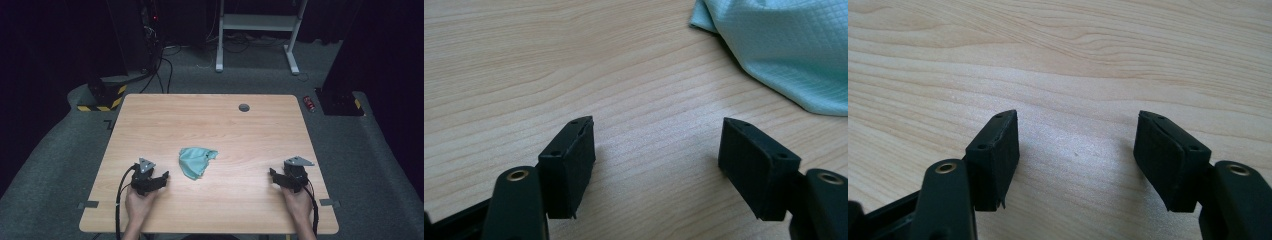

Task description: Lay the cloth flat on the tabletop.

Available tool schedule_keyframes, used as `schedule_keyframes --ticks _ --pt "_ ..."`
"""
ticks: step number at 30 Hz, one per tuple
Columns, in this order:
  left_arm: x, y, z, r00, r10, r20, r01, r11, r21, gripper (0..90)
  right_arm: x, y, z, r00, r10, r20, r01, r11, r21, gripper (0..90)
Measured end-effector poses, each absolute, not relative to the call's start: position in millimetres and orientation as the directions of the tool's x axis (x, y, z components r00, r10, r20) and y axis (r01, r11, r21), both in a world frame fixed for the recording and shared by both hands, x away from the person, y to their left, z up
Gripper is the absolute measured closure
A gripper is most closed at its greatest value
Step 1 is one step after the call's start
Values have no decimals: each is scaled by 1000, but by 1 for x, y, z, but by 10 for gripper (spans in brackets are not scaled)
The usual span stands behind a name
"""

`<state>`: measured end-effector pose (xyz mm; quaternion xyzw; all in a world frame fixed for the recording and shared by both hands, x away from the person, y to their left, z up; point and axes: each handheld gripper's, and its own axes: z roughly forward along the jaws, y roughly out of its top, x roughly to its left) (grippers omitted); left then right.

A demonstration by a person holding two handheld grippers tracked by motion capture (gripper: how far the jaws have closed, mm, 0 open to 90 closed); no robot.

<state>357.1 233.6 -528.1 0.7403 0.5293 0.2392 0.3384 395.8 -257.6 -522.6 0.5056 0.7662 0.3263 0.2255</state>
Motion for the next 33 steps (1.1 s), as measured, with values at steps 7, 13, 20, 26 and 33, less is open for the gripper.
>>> schedule_keyframes --ticks 7,13,20,26,33 --pt "358 231 -528 336 942 -2 620 -220 753 286 396 -258 -523 -387 922 -15 628 276 728 347" --pt "360 226 -526 381 924 -39 608 -219 763 349 396 -258 -523 -388 922 -15 628 276 728 346" --pt "365 212 -515 444 892 -87 595 -221 773 319 396 -258 -523 -388 921 -14 628 276 728 345" --pt "379 197 -505 476 873 -107 587 -224 778 280 396 -258 -523 -389 921 -14 628 276 727 343" --pt "397 184 -502 489 862 -133 602 -224 767 265 395 -258 -523 -390 921 -14 628 277 727 342"
